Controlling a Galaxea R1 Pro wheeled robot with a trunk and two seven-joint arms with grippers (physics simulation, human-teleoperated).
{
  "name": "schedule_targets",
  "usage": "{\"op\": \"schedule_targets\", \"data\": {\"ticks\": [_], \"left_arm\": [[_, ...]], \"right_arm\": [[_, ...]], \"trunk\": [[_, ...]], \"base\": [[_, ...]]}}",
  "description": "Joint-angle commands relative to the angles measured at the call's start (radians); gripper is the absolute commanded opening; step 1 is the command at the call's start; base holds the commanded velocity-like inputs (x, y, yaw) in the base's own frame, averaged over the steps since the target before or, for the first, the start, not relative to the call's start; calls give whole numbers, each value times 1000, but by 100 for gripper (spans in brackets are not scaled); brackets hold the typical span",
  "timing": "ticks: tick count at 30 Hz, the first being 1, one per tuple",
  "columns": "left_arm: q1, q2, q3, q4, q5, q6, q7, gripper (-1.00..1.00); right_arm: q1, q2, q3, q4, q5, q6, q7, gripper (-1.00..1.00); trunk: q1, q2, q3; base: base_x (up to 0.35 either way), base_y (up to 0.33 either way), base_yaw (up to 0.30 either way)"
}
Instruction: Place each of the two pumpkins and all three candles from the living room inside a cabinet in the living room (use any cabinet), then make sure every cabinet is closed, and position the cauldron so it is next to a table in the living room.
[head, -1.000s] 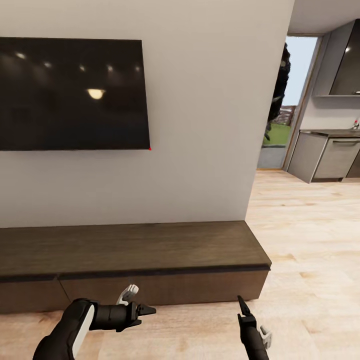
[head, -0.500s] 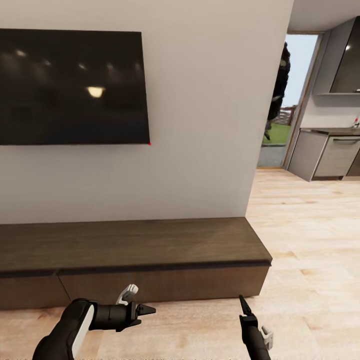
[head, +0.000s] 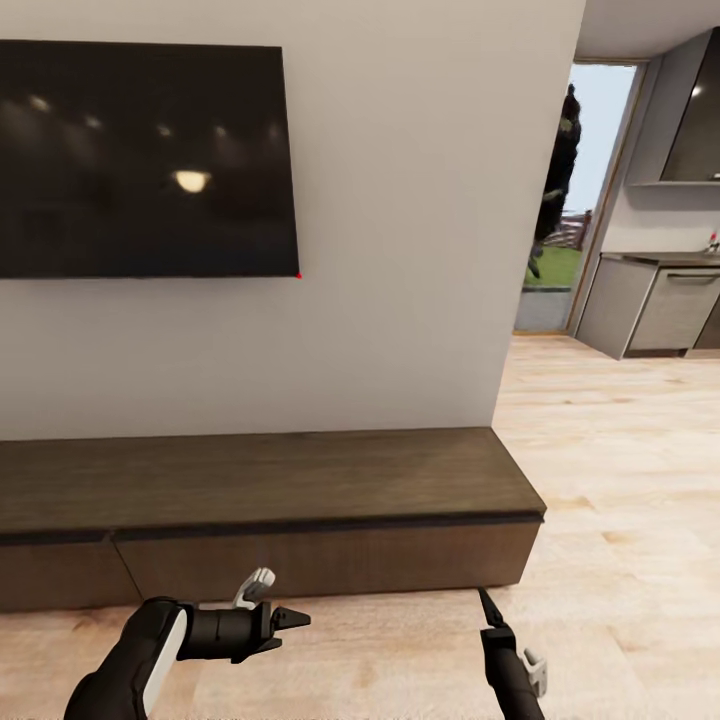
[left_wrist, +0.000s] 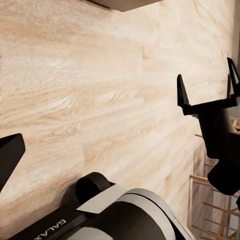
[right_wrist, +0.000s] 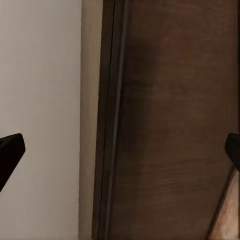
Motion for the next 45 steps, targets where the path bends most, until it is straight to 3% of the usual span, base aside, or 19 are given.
{"op": "schedule_targets", "data": {"ticks": [1, 9, 19, 30, 40, 45], "left_arm": [[0, 0, 0, 0, 0, 0, 0, 100], [0, -3, 0, 0, 0, -1, 0, 100], [0, -5, -1, 0, -1, 0, 1, 100], [0, -4, -1, 0, -1, 0, 1, 100], [0, -10, -8, 0, -3, -1, 1, 100], [0, -16, -10, 0, -4, -3, 3, 100]], "right_arm": [[0, 0, 0, 0, 0, 0, 0, 100], [0, -2, 0, 0, 2, -2, 10, 100], [0, -2, 0, 0, 2, -2, 11, 100], [0, -2, 0, 0, 3, -3, 11, 100], [-1, -3, -1, 0, 1, -3, 11, 100], [-1, -7, -33, 0, -12, -8, 40, 100]], "trunk": [[4, -7, -3], [35, -63, -28], [35, -63, -28], [35, -63, -28], [35, -63, -28], [35, -63, -28]], "base": [[0, 0, 0], [0, 0, 0], [16, 0, 0], [257, 0, 0], [68, -18, 0], [20, -23, 0]]}}
